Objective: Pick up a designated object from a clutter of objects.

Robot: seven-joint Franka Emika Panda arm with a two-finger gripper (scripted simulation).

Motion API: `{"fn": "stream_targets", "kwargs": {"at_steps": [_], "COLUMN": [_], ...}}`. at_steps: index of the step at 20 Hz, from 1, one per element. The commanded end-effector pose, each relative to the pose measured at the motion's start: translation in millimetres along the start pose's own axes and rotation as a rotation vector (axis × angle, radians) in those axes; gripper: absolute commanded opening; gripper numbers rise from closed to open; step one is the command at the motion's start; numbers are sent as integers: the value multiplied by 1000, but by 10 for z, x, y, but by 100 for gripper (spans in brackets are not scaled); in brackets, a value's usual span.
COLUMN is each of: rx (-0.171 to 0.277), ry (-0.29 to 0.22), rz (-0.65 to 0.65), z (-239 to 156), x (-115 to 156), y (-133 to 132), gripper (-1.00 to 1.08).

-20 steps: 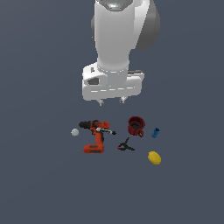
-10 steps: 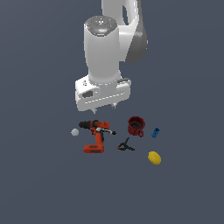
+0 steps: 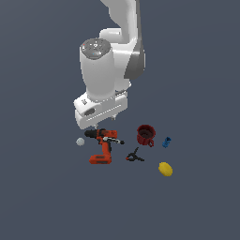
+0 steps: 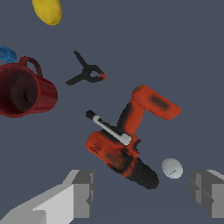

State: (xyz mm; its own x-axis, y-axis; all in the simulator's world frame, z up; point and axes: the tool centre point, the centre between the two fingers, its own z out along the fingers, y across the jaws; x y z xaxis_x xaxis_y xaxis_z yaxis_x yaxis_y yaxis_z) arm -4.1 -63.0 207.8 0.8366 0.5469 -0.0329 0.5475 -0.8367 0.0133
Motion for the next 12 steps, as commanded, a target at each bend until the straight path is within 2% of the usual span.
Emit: {"fn": "stream_targets", "kwargs": {"at_steps": [1, 12], "rx": [0, 4], "ry": [3, 22], "rz": [-56, -295], "z": [100, 518], "x": [-51, -283], "y": [53, 237], "gripper": [68, 68]}}
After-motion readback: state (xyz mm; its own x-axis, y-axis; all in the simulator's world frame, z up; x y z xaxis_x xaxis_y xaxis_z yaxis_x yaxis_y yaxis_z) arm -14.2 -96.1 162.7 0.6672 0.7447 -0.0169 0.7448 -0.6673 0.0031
